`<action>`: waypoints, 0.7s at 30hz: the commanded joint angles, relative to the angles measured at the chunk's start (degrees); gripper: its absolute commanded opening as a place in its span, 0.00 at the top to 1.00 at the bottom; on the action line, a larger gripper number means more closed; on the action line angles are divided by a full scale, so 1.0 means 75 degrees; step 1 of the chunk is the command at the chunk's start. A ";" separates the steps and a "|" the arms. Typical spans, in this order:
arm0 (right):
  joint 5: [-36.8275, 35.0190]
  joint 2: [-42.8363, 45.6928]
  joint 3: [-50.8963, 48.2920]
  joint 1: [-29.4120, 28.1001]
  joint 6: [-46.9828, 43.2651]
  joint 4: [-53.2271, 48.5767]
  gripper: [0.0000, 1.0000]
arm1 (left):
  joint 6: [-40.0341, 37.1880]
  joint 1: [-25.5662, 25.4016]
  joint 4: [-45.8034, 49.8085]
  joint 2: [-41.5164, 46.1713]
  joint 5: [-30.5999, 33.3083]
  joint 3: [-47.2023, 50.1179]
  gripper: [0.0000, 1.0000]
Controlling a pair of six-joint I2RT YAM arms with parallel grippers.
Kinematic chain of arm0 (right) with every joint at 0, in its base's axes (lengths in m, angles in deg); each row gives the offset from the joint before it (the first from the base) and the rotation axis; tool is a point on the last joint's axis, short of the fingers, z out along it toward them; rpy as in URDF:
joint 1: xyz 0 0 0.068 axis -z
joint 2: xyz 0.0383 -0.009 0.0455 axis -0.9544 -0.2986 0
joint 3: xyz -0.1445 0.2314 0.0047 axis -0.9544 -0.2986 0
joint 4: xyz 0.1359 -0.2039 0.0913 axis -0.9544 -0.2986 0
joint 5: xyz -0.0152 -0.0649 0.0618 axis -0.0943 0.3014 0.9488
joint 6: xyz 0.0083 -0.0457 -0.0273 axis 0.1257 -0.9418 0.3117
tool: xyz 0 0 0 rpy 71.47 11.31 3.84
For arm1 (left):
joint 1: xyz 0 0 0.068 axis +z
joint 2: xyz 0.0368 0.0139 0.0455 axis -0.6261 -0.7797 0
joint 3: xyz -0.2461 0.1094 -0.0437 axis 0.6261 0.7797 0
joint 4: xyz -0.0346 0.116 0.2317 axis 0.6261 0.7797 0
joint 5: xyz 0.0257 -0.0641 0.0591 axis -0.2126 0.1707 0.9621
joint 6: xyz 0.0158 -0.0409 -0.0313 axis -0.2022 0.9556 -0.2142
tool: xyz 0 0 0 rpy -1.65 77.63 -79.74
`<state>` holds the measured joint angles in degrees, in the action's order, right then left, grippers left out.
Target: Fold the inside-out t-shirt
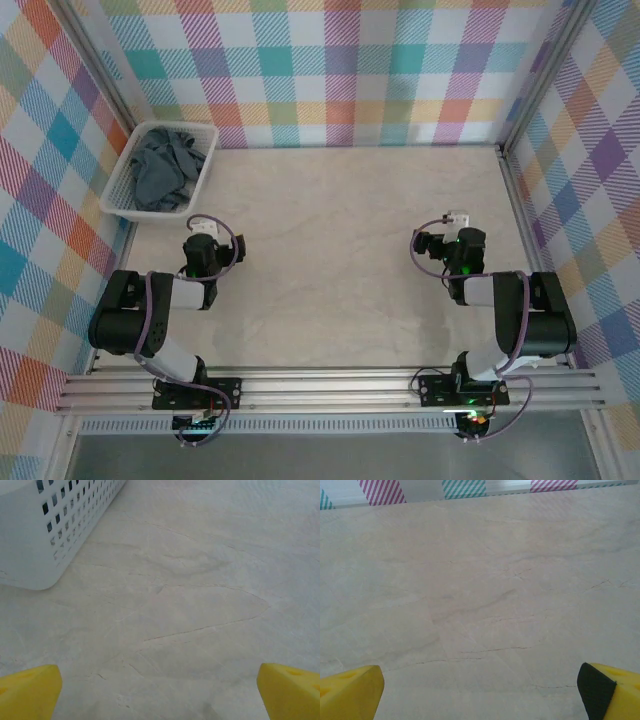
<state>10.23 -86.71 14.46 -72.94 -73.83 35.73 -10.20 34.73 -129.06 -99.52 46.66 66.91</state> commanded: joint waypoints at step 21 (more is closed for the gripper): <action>-0.0558 0.0380 0.0148 -0.0016 0.0091 -0.0298 0.00 | -0.0144 -0.0025 -0.0184 0.0068 -0.0085 -0.0093 0.00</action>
<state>9.40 -86.45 14.46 -72.96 -73.78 35.24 -10.18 34.73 -129.06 -99.52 46.66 66.91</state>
